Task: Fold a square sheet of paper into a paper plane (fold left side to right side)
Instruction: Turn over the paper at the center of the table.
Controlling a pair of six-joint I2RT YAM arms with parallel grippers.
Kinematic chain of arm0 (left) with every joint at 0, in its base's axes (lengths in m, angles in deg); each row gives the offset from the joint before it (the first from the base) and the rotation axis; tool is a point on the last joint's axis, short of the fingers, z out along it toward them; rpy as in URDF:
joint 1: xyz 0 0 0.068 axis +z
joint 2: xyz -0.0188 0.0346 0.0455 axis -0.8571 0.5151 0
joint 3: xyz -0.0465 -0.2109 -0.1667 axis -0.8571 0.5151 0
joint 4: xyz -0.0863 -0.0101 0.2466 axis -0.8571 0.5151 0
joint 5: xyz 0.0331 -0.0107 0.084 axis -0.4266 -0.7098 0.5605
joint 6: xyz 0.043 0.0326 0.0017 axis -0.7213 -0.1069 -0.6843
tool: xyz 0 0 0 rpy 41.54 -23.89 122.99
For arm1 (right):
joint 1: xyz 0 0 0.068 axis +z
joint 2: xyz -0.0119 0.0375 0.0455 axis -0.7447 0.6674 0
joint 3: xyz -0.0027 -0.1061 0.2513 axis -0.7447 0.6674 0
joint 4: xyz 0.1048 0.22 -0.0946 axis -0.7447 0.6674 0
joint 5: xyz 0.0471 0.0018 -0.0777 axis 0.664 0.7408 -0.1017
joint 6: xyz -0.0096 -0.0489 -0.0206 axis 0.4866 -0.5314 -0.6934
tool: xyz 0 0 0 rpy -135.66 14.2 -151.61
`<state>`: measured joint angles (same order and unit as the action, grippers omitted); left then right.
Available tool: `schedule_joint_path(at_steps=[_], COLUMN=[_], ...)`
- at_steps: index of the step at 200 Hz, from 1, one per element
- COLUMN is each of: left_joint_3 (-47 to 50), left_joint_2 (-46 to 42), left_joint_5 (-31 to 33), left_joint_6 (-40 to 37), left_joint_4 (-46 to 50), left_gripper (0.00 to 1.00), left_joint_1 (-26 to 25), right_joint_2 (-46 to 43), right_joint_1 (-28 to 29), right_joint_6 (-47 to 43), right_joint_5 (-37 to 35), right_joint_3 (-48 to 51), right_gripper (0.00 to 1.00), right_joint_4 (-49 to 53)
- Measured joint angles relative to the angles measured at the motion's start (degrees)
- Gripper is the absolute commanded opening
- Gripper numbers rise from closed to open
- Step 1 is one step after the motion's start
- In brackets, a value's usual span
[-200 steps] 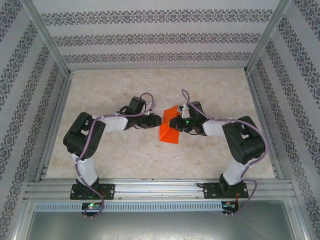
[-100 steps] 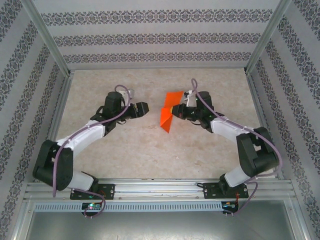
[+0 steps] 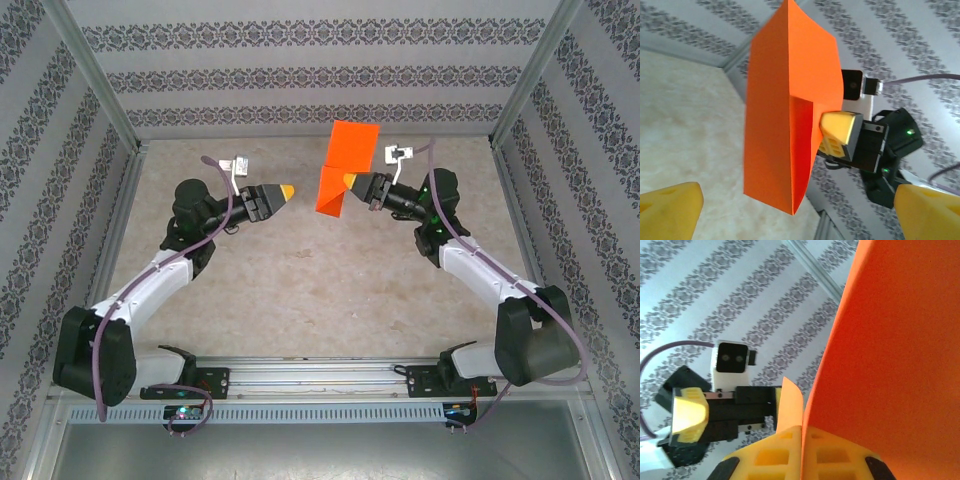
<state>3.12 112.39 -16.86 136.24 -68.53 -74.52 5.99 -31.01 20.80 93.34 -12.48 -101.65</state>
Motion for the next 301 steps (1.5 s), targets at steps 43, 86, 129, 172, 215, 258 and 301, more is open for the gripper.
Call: schedule_joint_path(at_steps=[43,86,129,172,215,258,301], left_joint_3=[-1.3,-2.7,-3.7,-4.0,-4.3,-4.5,-4.5], left_joint_2=[2.6,5.4,7.0,7.0,7.2,7.3,7.3], left_joint_5=[-3.3,-4.8,-5.7,-5.8,-5.8,-5.6,-5.6], left_joint_6=[2.1,3.7,5.1,5.6,5.3,5.2,3.7], left_joint_4=[-3.5,-5.8,-7.7,-8.6,-8.5,-8.3,-5.6], left_gripper=[0.95,0.86,0.71,0.56,0.33,0.15,0.03], left_joint_1=[-2.9,-4.8,-5.5,-5.5,-5.5,-5.5,-5.5], right_joint_2=[0.2,1.9,3.4,3.5,3.5,3.6,2.5], right_joint_1=[2.9,4.3,4.9,4.9,4.9,4.9,3.6], right_joint_6=[2.8,3.8,4.5,5.1,5.3,5.5,4.8], right_joint_5=[1.0,1.5,1.5,1.6,1.9,2.1,2.0], right_joint_3=[-2.0,-2.9,-2.9,-2.9,-2.9,-2.9,-0.1], right_gripper=[0.01,0.01,0.01,0.04,0.1,0.23,0.36], right_joint_4=[-5.1,-6.3,-6.6,-7.0,-7.1,-7.1,-6.1])
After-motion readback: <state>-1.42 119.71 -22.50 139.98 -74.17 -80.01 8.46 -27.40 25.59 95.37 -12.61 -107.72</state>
